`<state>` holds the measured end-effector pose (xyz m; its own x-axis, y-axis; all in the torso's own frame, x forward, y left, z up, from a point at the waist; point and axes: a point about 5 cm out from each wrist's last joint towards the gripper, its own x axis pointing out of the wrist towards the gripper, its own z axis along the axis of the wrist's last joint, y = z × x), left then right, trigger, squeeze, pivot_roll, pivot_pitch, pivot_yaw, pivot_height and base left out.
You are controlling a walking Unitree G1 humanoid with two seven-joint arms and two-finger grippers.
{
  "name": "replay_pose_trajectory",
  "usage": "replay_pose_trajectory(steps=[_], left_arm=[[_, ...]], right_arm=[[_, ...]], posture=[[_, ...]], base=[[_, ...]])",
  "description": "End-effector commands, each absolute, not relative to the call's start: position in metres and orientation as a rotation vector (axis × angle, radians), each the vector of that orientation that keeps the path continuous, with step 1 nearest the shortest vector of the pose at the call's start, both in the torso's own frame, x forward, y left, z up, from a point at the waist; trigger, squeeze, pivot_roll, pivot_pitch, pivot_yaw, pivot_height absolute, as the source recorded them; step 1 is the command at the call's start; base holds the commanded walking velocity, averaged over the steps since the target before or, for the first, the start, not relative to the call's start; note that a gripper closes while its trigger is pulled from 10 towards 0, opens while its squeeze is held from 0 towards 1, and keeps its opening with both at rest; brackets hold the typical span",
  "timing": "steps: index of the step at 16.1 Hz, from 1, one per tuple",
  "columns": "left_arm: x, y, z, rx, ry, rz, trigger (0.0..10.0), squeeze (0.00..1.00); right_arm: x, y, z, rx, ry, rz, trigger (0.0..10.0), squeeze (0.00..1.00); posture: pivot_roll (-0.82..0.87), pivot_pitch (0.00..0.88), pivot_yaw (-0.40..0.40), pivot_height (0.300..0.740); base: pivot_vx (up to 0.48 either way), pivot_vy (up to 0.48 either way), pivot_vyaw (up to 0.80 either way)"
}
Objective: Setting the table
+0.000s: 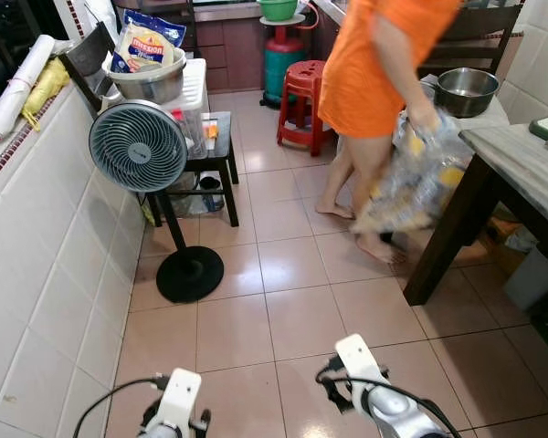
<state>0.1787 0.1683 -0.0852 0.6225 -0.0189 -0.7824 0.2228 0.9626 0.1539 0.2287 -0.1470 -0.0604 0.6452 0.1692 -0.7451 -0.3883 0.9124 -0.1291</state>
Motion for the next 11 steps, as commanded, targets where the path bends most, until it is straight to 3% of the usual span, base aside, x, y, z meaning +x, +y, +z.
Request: replay_pose_trajectory(steps=[1, 2, 6, 11], left_arm=[[0.174, 0.169, -0.088, 0.255, 0.915, -0.135, 10.0, 0.00], [0.172, 0.167, -0.089, 0.246, 0.922, -0.135, 10.0, 0.00], [0.174, 0.155, -0.089, 0.234, 0.934, -0.146, 10.0, 0.00], [0.169, 0.166, -0.092, 0.237, 0.968, -0.142, 10.0, 0.00]], right_arm=[[0.224, -0.151, -0.064, -0.315, 0.828, 0.316, 10.0, 0.00], [0.218, -0.153, -0.067, -0.334, 0.840, 0.313, 10.0, 0.00], [0.199, -0.153, -0.078, -0.406, 0.880, 0.351, 10.0, 0.00], [0.198, -0.155, -0.078, -0.415, 0.872, 0.378, 10.0, 0.00]], posture=[[-0.08, 0.000, 0.057, 0.740], [-0.08, 0.000, 0.057, 0.740], [-0.07, 0.000, 0.063, 0.740], [-0.07, 0.000, 0.064, 0.740]], base=[[0.000, 0.000, 0.00], [0.000, 0.000, 0.00], [0.000, 0.000, 0.80], [0.000, 0.000, 0.80]])
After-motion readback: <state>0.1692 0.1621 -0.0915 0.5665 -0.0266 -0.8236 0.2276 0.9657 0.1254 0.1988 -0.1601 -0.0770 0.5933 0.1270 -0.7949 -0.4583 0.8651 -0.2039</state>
